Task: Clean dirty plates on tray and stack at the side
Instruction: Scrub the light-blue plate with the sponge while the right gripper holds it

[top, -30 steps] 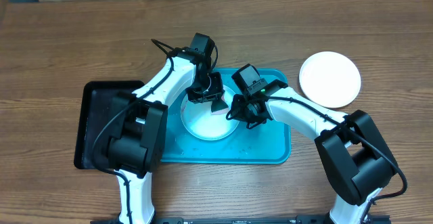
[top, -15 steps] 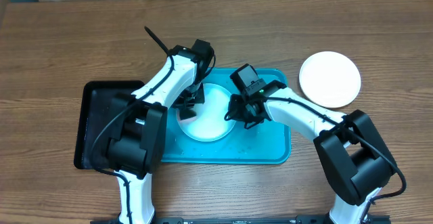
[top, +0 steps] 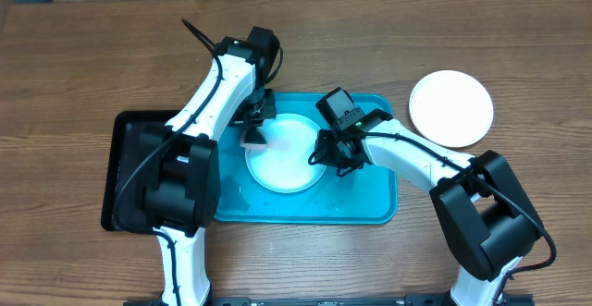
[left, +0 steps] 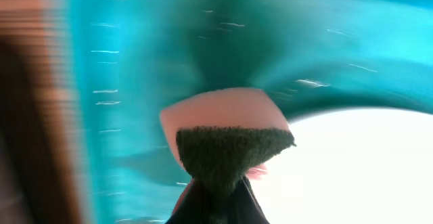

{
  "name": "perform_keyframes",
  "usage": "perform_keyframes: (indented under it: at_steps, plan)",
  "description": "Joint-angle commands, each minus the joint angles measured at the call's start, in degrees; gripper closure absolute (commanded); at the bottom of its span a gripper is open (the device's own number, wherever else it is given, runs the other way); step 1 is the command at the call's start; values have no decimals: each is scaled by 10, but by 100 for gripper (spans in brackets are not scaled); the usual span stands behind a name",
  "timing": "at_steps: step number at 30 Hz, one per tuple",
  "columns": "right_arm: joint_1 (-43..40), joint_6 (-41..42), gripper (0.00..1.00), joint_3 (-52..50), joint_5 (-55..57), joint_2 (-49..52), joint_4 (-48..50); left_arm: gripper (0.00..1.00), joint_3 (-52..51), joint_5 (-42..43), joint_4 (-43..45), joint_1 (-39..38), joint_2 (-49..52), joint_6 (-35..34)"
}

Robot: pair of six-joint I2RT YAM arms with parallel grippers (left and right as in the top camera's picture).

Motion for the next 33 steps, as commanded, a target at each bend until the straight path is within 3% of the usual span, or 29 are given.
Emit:
perform_keyframes:
  at_steps: [1,4,14,23,33]
  plan:
    - [-7,0,96,-8,42,12,-7,96,4,206,17,-9,8,62]
    - [-7,0,96,-8,42,12,-7,96,3,242,23,-13,8,75]
    - [-7,0,96,-8,42,12,-5,96,-64,221,67,-37,9,66]
    - [-7,0,96,-8,42,12,-5,96,-135,-40,78,-24,9,-21]
    - [-7,0,96,-8,42,12,-6,96,-135,-212,20,-20,9,-99]
